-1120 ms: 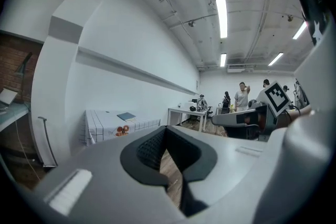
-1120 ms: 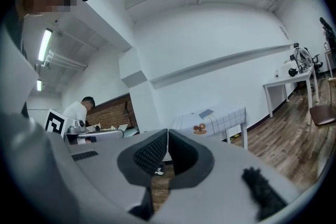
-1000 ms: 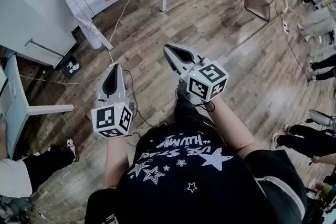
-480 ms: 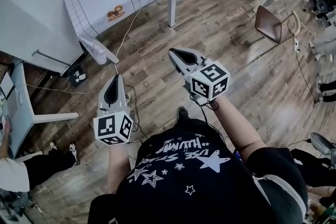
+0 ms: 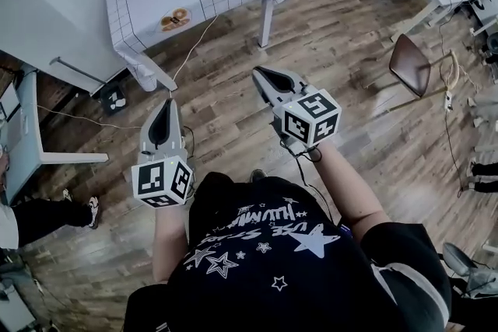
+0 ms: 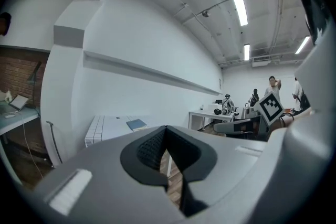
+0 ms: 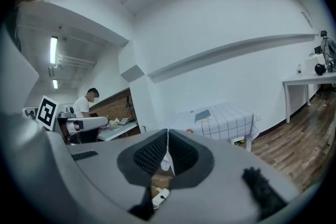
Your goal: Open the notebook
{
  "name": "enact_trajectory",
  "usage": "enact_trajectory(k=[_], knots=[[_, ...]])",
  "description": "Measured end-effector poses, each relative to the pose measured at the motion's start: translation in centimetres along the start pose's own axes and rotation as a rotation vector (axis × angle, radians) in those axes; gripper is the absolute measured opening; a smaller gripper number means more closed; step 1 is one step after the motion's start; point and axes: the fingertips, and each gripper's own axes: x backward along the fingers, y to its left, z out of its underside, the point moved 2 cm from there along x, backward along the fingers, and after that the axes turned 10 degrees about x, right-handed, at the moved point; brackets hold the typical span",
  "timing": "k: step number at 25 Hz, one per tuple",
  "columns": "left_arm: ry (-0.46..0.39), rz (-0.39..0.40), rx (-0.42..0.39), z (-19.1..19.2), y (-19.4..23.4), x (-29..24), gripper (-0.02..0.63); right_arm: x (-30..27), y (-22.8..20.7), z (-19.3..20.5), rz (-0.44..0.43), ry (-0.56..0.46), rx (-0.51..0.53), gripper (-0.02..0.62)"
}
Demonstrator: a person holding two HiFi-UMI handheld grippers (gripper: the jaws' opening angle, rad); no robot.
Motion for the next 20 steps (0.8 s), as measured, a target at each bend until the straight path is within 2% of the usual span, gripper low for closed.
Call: enact_trajectory(k=[8,20], knots=[[0.035,-0.025,0.009,0.8,1.0,-1.8,0.009,-1.9,-1.4,0.8,-0.023,0.016,-0.039,0.017],[0.045,0.058,0.049,0.4,4.0,-12.2,0.009,-5.9,-8.4,0.0,0.087,0.052,-0.012,0.017]])
